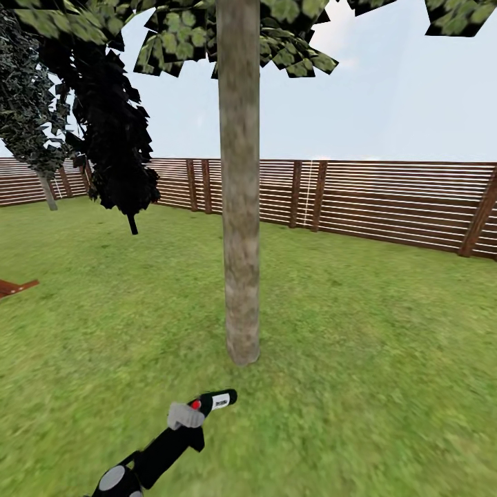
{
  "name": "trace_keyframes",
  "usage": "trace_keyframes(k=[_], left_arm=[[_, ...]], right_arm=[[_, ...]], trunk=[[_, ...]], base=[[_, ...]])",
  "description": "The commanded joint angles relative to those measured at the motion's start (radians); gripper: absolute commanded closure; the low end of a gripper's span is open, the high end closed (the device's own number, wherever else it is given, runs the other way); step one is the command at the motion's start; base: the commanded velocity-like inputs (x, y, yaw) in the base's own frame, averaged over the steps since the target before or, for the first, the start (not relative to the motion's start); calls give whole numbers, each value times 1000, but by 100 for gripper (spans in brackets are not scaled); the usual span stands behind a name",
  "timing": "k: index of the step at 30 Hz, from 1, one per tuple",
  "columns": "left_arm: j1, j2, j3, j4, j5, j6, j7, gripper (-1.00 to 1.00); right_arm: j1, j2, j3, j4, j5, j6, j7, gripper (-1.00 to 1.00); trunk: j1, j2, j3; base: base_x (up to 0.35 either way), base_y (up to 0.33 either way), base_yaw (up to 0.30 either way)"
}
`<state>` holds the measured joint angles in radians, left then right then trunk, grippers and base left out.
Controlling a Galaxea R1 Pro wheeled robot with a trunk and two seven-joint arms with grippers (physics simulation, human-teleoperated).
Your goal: In the garden, pick up the pesticide atomizer on the floor and spray pesticide onto both trees until each tree trunk is fully covered.
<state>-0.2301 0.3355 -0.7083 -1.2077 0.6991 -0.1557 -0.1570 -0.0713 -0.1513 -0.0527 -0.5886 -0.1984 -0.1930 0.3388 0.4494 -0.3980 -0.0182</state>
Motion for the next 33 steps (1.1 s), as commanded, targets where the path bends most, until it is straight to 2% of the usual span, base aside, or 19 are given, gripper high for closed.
trace_keyframes(k=[1,8,12,15,18,19,22,23,25,28,31,33], left_arm=[[0,2,-2,2,11,-7,-22,100],[19,5,1,49,14,-76,-172,100],[21,4,2,54,12,-82,-197,100],[21,4,2,54,11,-82,-204,100],[21,3,0,54,6,-81,-205,100],[21,3,0,54,6,-81,-205,100],[21,3,-5,53,1,-81,-204,100],[21,3,-5,53,-1,-81,-204,100],[21,2,-6,52,-26,-81,-203,100],[21,2,-6,52,-52,-81,-202,100],[21,1,-8,52,-58,-81,-202,100],[21,1,-8,51,-60,-81,-202,100]], right_arm=[[-1,0,-3,1,-10,-1,10,-100],[-1,-3,-4,0,-11,0,11,-100],[-12,-25,-4,0,-13,32,29,-100],[-51,-48,-7,-4,-13,132,122,-100],[-93,-87,-43,-44,-12,284,249,-100],[-99,-92,-47,-60,-11,313,269,-100],[-116,-147,-64,-209,-11,503,390,-100],[-117,-156,-68,-239,-11,539,411,-100],[-122,-180,-91,-368,-11,682,495,-100],[-127,-192,-131,-563,-10,822,592,-100],[-133,-194,-148,-695,-12,917,628,-100],[-140,-195,-153,-748,-13,950,660,-100]], trunk=[[1,-2,-2],[1,-2,-2],[1,-2,-2],[1,-2,-2],[1,-2,-2],[1,-2,-2],[1,-2,-2],[1,-2,-2],[1,-2,-2],[1,-2,-2],[1,-2,-2],[1,-2,-2]], base=[[0,0,0],[0,0,0],[0,0,0],[0,0,0],[0,0,0],[0,0,0],[0,0,0],[0,0,0],[0,0,0],[0,0,0],[0,0,0],[0,0,0]])
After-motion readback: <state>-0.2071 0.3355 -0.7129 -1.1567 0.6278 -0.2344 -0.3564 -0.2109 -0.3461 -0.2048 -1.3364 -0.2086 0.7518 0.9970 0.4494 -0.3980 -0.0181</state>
